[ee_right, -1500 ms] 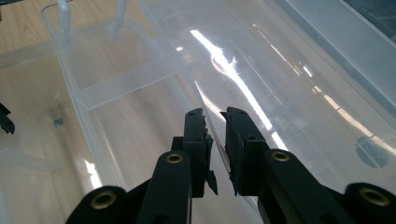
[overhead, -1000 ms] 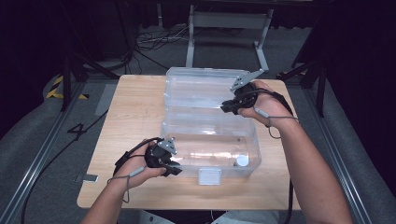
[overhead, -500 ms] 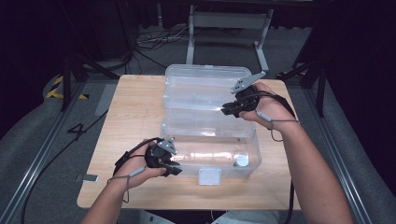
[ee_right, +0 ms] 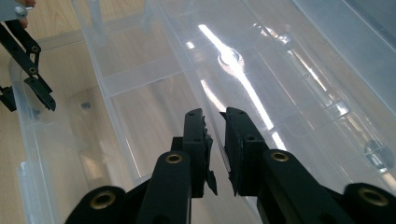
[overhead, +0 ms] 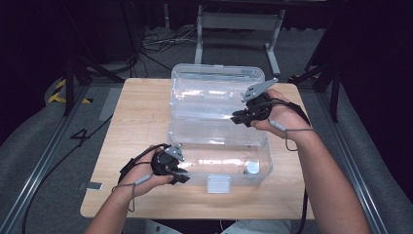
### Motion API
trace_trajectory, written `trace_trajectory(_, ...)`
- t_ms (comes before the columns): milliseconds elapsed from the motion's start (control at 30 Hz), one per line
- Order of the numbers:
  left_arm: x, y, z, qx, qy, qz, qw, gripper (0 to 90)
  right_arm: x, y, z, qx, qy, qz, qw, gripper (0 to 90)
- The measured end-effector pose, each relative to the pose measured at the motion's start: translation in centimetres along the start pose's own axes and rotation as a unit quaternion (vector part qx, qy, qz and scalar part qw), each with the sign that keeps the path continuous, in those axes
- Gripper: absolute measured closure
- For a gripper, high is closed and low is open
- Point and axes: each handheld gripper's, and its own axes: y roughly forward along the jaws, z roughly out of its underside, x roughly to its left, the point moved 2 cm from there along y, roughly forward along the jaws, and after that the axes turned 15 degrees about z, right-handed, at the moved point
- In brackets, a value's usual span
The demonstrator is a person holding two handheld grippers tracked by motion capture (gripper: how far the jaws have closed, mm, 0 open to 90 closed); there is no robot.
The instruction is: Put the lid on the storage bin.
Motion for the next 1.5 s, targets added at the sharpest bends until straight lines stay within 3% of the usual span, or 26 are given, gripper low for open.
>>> trace_trajectory(1500, 0.0, 0.0, 0.0, -0.001, -0.001, 0.002, 1.0, 75.2, 2.0, -1.8, 0.9, -0.005, -0.034, -0.015, 0.9993, 78.9)
